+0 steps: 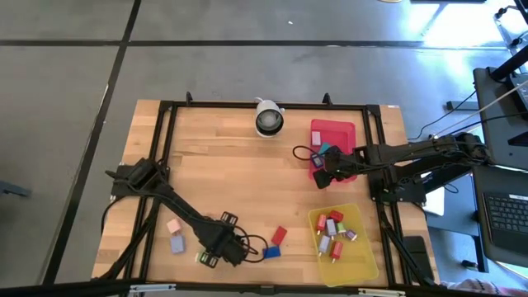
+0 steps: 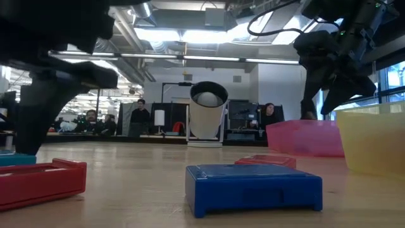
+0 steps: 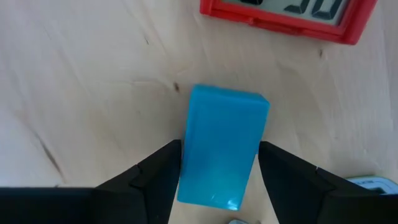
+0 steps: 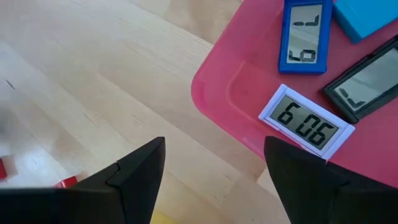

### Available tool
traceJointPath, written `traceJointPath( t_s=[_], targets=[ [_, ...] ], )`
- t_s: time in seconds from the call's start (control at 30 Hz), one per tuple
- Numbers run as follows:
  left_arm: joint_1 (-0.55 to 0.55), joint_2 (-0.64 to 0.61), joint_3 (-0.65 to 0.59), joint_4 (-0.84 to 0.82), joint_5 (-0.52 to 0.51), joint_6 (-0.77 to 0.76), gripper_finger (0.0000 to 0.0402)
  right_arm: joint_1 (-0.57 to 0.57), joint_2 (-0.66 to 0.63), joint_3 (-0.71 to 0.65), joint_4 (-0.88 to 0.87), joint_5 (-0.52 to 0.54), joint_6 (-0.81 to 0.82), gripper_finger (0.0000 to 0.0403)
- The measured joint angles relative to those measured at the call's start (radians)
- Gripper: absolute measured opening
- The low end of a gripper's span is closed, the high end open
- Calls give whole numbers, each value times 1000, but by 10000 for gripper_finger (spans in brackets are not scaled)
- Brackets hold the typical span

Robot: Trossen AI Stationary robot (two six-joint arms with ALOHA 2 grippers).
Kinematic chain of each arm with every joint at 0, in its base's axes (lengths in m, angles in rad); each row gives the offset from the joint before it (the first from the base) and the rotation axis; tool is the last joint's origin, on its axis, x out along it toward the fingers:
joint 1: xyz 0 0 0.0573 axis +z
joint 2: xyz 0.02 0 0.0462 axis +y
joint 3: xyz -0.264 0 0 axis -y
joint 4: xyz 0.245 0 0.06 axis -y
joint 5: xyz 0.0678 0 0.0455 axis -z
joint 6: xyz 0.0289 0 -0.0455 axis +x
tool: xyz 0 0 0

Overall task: Pick & Place Office items
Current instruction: Put the light blue digital timer into the pink bin

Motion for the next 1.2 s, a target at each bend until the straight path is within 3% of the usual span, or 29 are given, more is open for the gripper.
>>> traceJointPath(
  t_s=[0.3, 0.53, 0.9, 1.1, 1.2],
  targets=[
    [0, -4, -21, 21, -1, -34, 154, 0, 0, 0, 27, 0, 0, 274],
    [-1, -6, -10, -5, -36, -146, 154, 0, 0, 0, 113, 0, 0, 274],
    [37, -118, 97, -98, -413, -274, 158, 9, 0, 0, 478, -6, 72, 274],
    [111, -168, 137, -90, -661, -326, 159, 70, 0, 0, 686, 18, 24, 274],
    [167, -180, 164, -67, -735, -333, 159, 110, 0, 0, 745, 35, 15, 274]
  ],
)
